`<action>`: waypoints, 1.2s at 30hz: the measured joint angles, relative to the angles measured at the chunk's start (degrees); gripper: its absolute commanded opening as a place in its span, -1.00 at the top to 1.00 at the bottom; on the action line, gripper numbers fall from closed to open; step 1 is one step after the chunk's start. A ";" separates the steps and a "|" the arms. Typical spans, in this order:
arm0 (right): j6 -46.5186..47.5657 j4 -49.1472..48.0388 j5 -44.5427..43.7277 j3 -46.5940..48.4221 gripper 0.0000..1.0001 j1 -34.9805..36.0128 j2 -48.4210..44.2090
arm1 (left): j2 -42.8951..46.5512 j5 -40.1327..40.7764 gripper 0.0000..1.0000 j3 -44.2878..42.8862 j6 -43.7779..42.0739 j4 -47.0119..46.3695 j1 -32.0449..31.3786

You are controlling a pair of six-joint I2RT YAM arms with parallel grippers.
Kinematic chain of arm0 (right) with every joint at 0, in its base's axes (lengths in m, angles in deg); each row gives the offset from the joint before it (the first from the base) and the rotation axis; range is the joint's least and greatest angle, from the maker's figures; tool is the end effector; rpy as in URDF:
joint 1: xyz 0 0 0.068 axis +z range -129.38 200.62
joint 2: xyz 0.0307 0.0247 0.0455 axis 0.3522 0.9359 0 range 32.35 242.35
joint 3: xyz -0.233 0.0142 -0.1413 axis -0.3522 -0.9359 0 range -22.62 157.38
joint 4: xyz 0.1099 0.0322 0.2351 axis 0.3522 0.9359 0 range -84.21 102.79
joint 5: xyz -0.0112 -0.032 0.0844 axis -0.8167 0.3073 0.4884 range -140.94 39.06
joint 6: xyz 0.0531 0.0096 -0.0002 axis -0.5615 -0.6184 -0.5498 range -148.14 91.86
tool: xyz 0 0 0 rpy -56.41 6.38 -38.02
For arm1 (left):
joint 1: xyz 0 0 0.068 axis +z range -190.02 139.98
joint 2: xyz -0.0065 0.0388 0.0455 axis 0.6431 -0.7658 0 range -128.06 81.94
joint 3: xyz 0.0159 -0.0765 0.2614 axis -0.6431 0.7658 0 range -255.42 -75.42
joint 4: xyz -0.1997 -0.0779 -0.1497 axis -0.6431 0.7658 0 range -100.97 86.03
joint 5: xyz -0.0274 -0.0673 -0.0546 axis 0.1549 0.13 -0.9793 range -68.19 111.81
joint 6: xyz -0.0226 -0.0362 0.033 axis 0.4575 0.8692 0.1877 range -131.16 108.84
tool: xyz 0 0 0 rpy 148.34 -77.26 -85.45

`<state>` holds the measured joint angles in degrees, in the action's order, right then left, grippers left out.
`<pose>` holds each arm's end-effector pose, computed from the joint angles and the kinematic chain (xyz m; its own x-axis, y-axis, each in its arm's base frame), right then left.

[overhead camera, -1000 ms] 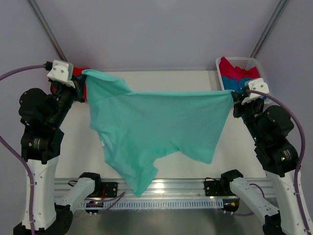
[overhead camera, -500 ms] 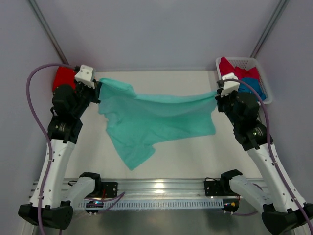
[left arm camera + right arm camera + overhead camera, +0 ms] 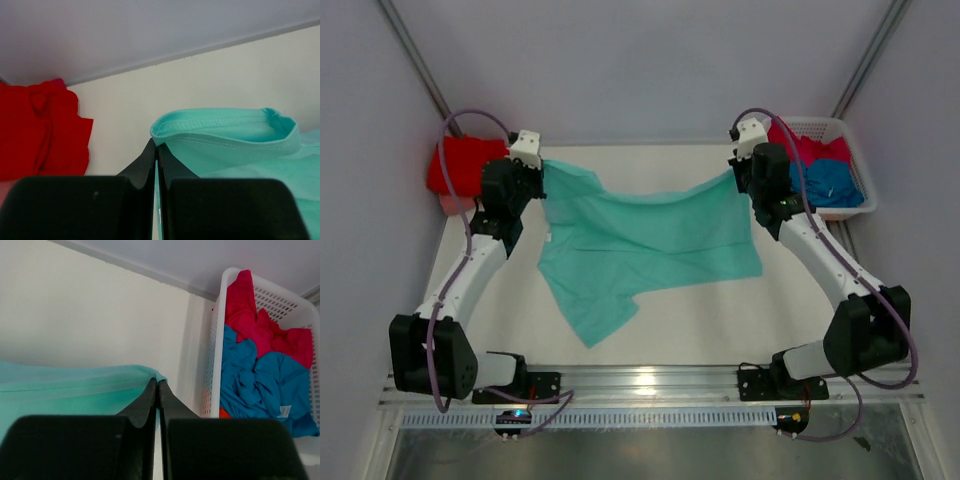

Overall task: Fold and stack the t-shirts
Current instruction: Flatten the tshirt out

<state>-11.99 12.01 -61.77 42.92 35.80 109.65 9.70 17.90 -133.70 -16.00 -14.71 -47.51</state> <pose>0.3085 0.0769 0.3463 -0.2626 -0.3543 -0.8975 -0.1642 0.9330 -0.3202 0.2966 -0.0414 0.3446 -0.1588 0.1059 -0.9816 0.2107 0.9750 0.0711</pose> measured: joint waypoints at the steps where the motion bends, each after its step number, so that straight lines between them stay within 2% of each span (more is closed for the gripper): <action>1: -0.33 -1.03 0.00 0.83 0.94 -0.55 2.84 | -2.12 0.55 1.00 0.00 0.07 -1.55 0.00; 7: -0.02 -6.71 -0.96 4.94 0.94 -2.32 16.15 | -14.56 3.21 1.00 -1.49 0.17 -8.92 -0.04; 13: 0.68 -9.90 -2.27 14.08 0.94 -2.99 28.06 | -30.01 11.02 1.00 -12.13 -0.55 -9.35 -0.07; 17: 0.94 -9.05 -3.34 25.81 0.94 -3.89 36.87 | -38.49 14.95 1.00 -19.93 -2.45 -8.81 -0.04; 26: 1.55 -7.78 -2.91 38.47 0.94 -5.18 48.17 | -48.70 15.34 1.00 -36.68 -1.68 -2.62 -0.17; 36: 3.43 -5.64 -2.97 44.89 0.94 -5.46 56.96 | -59.30 18.53 1.00 -44.61 -5.33 -2.16 -3.15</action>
<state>-8.56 6.37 -64.74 87.81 30.34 166.60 -49.60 36.44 -178.31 -21.33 -16.88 -50.65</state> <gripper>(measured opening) 0.035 0.005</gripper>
